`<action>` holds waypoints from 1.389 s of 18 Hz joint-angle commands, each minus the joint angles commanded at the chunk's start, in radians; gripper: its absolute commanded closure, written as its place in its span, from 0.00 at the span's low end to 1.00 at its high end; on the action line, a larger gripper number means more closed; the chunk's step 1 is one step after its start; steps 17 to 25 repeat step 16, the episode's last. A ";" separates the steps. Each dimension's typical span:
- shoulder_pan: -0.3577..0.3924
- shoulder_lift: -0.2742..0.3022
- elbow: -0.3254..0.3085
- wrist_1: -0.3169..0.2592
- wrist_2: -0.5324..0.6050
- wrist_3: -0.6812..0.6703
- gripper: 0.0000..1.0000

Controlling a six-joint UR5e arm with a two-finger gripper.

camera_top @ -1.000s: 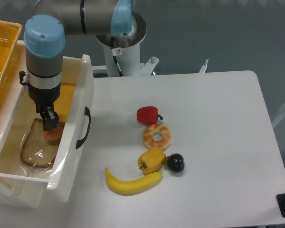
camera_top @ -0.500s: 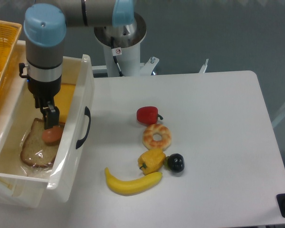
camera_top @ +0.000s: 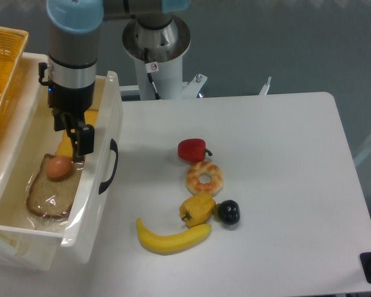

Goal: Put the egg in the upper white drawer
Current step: 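Raise the open gripper up away from the egg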

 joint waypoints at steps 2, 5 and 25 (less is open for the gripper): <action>0.015 0.012 -0.003 -0.002 0.000 -0.075 0.00; 0.048 0.026 0.002 0.000 -0.002 -0.170 0.00; 0.150 -0.047 0.060 0.006 0.150 -0.120 0.00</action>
